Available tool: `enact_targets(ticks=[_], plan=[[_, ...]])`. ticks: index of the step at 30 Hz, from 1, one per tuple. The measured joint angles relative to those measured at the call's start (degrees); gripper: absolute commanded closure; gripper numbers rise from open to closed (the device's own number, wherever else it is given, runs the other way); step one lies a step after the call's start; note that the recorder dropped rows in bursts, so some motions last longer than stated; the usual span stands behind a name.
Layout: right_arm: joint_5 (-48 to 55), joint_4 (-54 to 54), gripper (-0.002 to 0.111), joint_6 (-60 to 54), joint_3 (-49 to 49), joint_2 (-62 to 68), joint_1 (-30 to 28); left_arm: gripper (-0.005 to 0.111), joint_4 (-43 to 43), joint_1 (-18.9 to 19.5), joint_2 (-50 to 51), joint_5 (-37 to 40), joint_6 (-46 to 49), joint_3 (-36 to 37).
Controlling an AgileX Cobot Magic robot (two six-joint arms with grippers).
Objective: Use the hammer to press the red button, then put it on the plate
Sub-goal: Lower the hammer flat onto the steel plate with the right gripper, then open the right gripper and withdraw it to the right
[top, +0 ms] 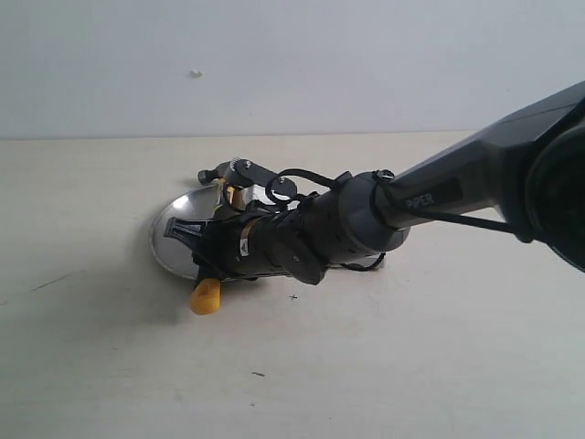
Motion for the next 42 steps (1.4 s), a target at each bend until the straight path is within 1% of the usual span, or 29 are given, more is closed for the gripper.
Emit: enact_targets(ticks=[3, 14, 23, 26, 31, 35, 38, 42], plan=[[0.15, 0.00, 0.057, -0.14, 0.00, -0.10, 0.00, 0.107, 0.00, 0.00, 0.00, 0.00, 0.00, 0.00], [1.26, 0.00, 0.057, -0.31, 0.00, -1.11, 0.00, 0.107, 0.00, 0.00, 0.00, 0.00, 0.00, 0.00], [7.14, 0.00, 0.058, -2.93, 0.00, -5.25, -1.54, 0.107, 0.00, 0.00, 0.00, 0.00, 0.00, 0.00], [9.33, 0.00, 0.065, -4.80, 0.00, -7.16, -1.82, 0.107, 0.00, 0.00, 0.00, 0.00, 0.00, 0.00], [9.71, 0.00, 0.092, -9.28, 3.07, -13.05, -1.82, 0.107, 0.00, 0.00, 0.00, 0.00, 0.00, 0.00], [7.74, 0.00, 0.107, -12.75, 9.69, -20.66, -1.82, 0.107, 0.00, 0.00, 0.00, 0.00, 0.00, 0.00], [3.91, 0.00, 0.108, -15.00, 15.78, -27.14, -1.82, 0.107, 0.00, 0.00, 0.00, 0.00, 0.00, 0.00], [-4.11, 0.00, 0.108, -19.08, 27.51, -37.06, -1.69, 0.107, 0.11, 0.00, 0.00, 0.00, 0.00, 0.00]])
